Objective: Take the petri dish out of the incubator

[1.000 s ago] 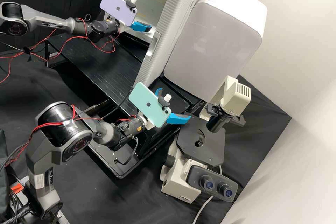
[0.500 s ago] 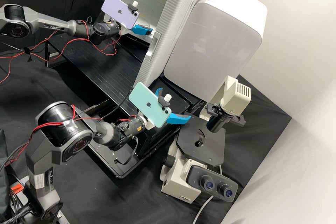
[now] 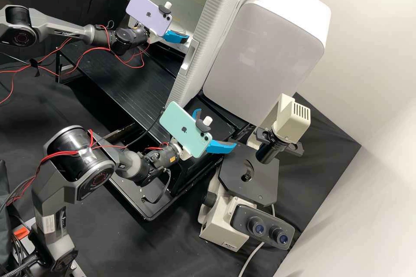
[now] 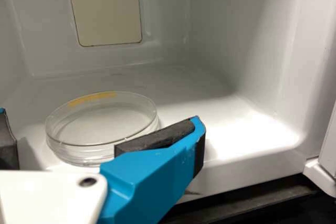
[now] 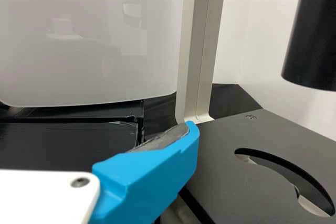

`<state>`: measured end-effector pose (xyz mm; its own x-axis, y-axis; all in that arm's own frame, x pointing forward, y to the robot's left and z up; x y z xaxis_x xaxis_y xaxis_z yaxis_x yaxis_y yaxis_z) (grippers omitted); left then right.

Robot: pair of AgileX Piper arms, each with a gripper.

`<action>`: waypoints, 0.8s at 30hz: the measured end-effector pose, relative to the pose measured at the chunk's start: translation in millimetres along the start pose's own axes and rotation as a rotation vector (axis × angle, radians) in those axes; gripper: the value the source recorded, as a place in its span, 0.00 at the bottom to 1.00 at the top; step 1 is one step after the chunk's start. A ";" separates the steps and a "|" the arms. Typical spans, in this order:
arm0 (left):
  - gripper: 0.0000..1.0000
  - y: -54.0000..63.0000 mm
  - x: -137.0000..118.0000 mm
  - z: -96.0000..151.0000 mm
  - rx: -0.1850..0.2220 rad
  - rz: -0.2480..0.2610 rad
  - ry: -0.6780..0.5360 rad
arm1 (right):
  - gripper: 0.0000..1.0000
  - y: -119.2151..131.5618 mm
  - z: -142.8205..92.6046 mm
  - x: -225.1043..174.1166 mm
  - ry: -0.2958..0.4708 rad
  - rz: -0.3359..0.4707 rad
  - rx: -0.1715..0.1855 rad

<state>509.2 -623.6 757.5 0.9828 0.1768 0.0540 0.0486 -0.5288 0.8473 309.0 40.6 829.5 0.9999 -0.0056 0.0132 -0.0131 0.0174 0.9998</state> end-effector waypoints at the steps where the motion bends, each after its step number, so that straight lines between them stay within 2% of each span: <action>1: 1.00 0.0 0.0 0.0 0.000 0.000 0.000 | 1.00 0.0 0.0 0.0 0.000 0.000 0.000; 20: 1.00 0.0 0.0 0.0 -0.005 0.000 0.000 | 1.00 0.0 0.0 0.0 0.000 0.000 0.000; 21: 0.00 0.0 0.0 0.0 -0.005 0.000 0.000 | 1.00 0.0 0.0 0.0 0.000 0.000 0.000; 24: 0.00 0.4 0.0 0.4 -0.041 0.004 -0.004 | 1.00 0.0 0.0 0.0 0.000 0.000 0.000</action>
<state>509.3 -624.1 757.6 0.9837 0.1711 0.0552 0.0373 -0.4949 0.8682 309.0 40.6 829.5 0.9999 -0.0056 0.0132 -0.0131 0.0174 0.9998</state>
